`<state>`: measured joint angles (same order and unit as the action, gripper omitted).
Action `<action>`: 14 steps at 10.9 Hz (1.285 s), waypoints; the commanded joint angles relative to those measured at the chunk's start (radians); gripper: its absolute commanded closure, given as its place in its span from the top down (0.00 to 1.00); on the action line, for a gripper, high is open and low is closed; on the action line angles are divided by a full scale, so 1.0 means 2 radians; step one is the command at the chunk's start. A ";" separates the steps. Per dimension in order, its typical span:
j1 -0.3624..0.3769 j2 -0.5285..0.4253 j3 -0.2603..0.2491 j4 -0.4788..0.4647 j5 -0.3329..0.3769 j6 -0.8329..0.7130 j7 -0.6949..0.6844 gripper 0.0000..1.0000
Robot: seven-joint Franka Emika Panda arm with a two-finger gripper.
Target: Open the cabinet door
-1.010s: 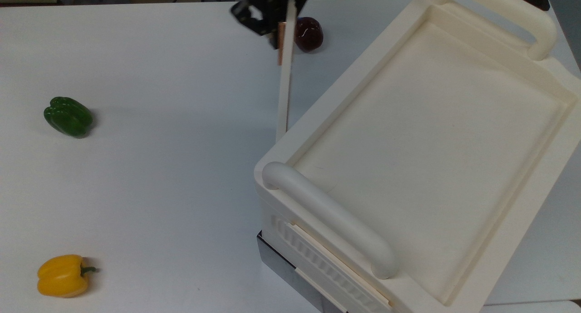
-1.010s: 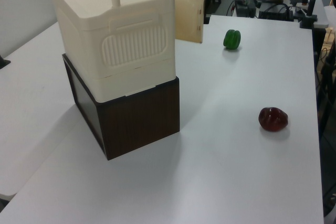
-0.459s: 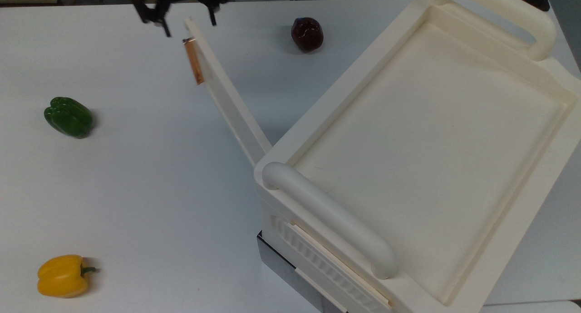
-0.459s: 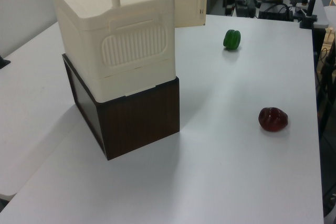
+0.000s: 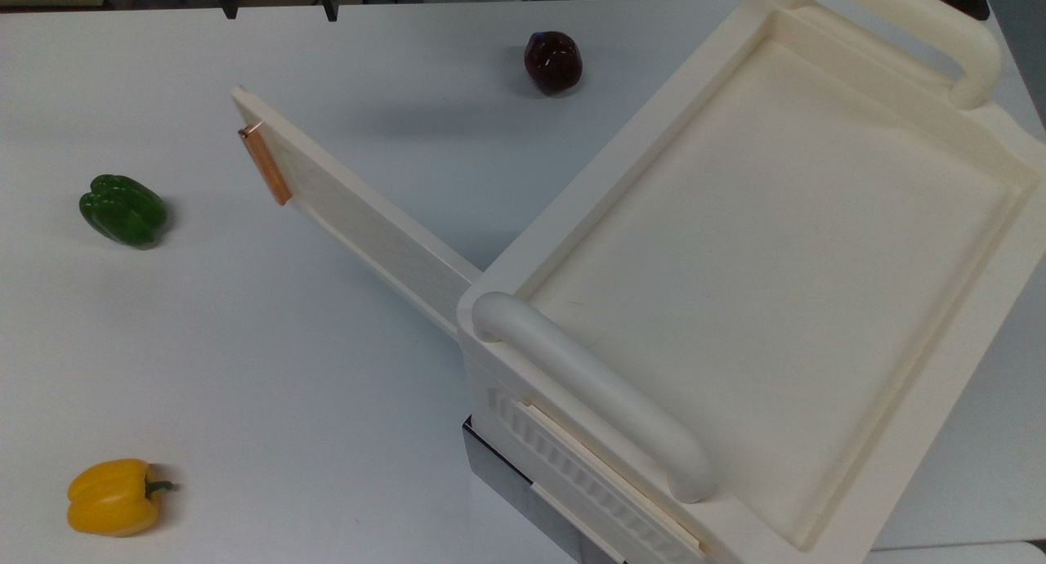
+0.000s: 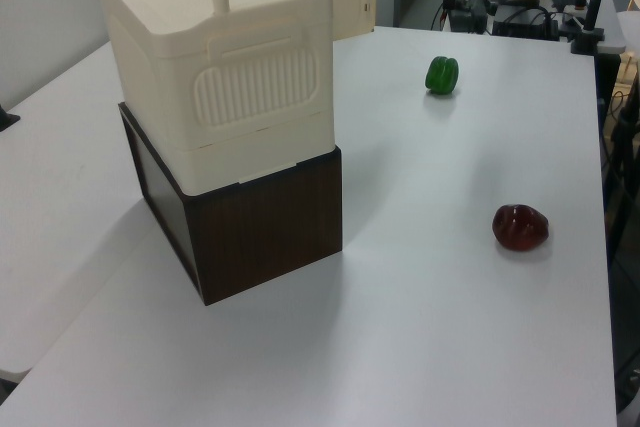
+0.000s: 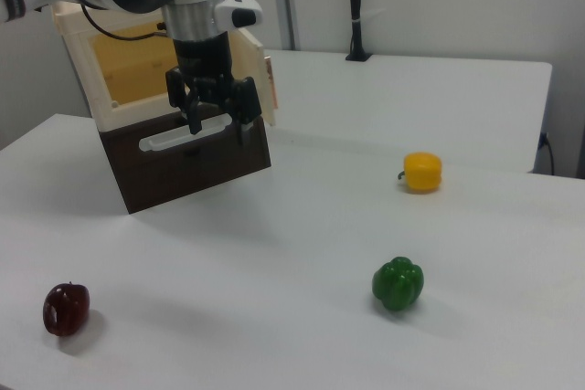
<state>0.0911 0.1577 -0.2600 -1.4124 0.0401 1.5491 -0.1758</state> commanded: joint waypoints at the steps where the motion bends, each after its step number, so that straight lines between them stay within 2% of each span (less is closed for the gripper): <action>1: -0.009 -0.009 0.009 -0.005 -0.002 -0.019 0.033 1.00; 3: -0.011 -0.014 0.010 -0.008 -0.006 -0.019 0.034 1.00; 7: -0.029 -0.017 0.045 -0.020 -0.009 -0.021 0.046 1.00; 12: -0.036 -0.049 0.046 -0.055 -0.010 -0.008 0.050 1.00; 14: -0.035 -0.063 0.046 -0.081 -0.010 0.027 0.052 1.00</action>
<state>0.0261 0.0953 -0.1835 -1.4813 0.0379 1.5256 -0.0957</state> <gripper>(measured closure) 0.004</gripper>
